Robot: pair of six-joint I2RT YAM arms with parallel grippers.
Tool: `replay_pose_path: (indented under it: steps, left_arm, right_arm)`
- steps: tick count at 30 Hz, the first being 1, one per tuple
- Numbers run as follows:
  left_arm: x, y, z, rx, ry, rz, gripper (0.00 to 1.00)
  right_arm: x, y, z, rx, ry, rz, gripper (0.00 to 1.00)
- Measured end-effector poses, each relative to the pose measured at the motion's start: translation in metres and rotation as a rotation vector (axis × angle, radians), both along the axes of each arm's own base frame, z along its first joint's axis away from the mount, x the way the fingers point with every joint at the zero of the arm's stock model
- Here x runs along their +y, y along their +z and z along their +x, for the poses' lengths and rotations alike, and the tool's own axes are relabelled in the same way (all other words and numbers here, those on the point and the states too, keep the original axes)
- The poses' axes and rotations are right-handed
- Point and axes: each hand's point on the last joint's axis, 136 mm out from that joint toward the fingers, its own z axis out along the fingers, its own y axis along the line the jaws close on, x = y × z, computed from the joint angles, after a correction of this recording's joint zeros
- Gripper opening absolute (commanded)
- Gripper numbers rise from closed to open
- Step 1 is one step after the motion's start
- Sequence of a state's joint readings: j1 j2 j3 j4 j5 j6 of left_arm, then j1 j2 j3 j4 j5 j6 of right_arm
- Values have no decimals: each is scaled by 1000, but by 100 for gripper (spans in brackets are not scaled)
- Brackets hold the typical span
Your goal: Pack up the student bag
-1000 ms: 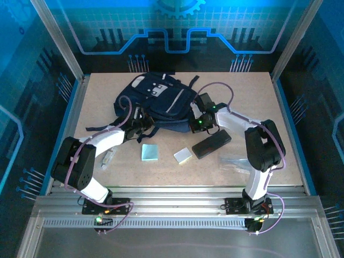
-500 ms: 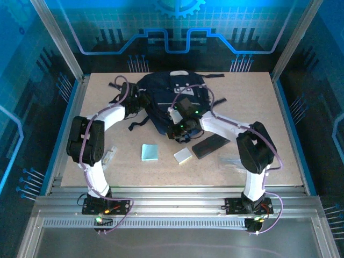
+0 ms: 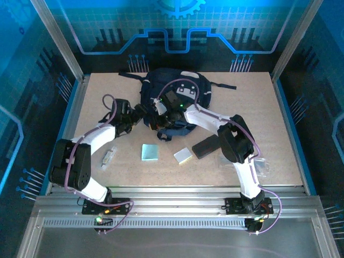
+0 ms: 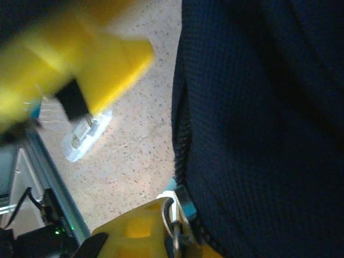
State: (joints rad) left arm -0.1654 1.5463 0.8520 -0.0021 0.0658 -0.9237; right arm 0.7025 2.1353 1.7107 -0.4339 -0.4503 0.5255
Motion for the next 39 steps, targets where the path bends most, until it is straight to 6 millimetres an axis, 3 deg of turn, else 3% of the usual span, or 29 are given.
replay_pose_path:
  steps: [4, 7, 8, 12, 13, 19, 29, 35, 39]
  left_arm:
    - [-17, -7, 1, 11, 11, -37, 94]
    - [-26, -15, 8, 10, 21, -63, 85]
    - [-30, -19, 10, 11, 21, -71, 74]
    - [-49, -24, 17, -14, -7, -91, 4]
    - [-52, -23, 18, -24, -11, -94, 0]
    - [-60, -15, 19, -53, -49, -80, 0]
    - [-56, -10, 18, -60, -96, -49, 0]
    - [-47, -3, 17, -57, -140, -33, 0]
    - [-42, 8, 22, -54, -182, -30, 0]
  right_arm:
    - [0, 2, 0, 38, -18, 27, 0]
    - [-3, -5, 3, 57, -47, 41, 0]
    - [-6, -9, 3, 69, -58, 41, 0]
    - [-14, -25, -6, 129, -82, 40, 0]
    - [-15, -27, -9, 136, -79, 40, 0]
    - [-39, -24, -20, 128, -78, -20, 0]
    - [-145, -54, -46, 184, -122, -220, 0]
    - [-212, -64, -24, 139, -171, -367, 0]
    - [-244, -47, 15, 18, -170, -461, 0]
